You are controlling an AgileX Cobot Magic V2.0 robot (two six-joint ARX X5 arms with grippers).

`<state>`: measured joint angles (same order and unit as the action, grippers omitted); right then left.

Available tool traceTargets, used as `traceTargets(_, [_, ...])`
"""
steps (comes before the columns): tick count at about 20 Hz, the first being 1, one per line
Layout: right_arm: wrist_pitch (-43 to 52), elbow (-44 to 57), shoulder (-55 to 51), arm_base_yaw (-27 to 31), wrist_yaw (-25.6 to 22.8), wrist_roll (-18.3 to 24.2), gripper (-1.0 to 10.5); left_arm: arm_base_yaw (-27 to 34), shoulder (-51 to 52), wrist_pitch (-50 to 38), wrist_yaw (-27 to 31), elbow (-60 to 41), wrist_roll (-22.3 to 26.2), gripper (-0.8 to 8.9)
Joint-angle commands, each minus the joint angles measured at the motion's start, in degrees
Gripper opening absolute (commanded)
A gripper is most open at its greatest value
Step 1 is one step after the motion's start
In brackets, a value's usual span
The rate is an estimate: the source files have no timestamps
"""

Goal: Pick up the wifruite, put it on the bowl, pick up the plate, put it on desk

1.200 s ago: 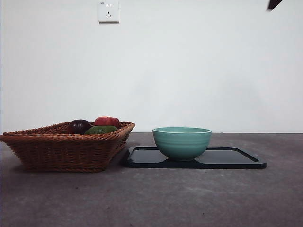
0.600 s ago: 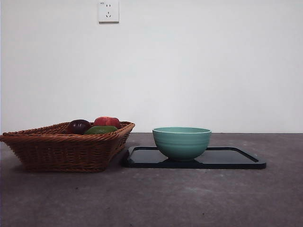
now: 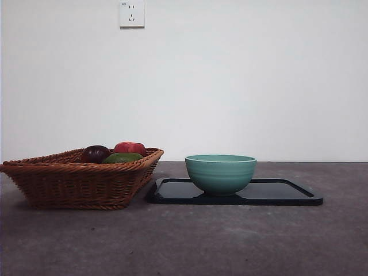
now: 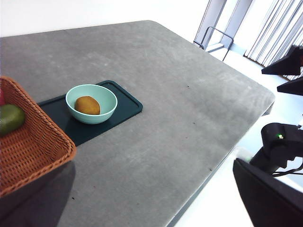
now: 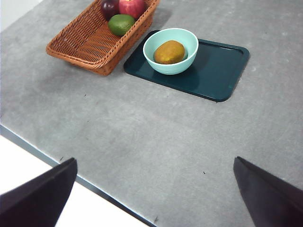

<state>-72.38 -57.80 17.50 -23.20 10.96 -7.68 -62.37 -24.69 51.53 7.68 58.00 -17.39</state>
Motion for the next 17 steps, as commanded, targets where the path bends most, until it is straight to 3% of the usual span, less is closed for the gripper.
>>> traceTargets(1, [0.8, -0.2, 0.2, -0.3, 1.0, -1.4, 5.9, -0.6, -1.1, -0.5, 0.3, 0.5, -3.2, 5.23])
traceTargets(6, [1.7, -0.2, 0.2, -0.3, 1.1, -2.2, 5.9, -0.6, -7.2, -0.5, 0.2, 0.5, -7.8, 5.23])
traceTargets(11, [1.7, -0.2, 0.2, -0.3, 1.0, -2.2, 5.9, -0.2, -19.5, -0.5, 0.2, 2.3, -11.2, 5.23])
traceTargets(15, [1.6, -0.2, 0.2, -0.3, 1.0, -2.2, 5.9, 1.9, -32.2, -0.2, -0.3, 7.9, -11.4, 5.23])
traceTargets(17, [1.6, -0.2, 0.2, -0.3, 1.0, -2.2, 5.9, 3.7, -38.8, 0.0, -3.3, 12.2, -11.0, 5.23])
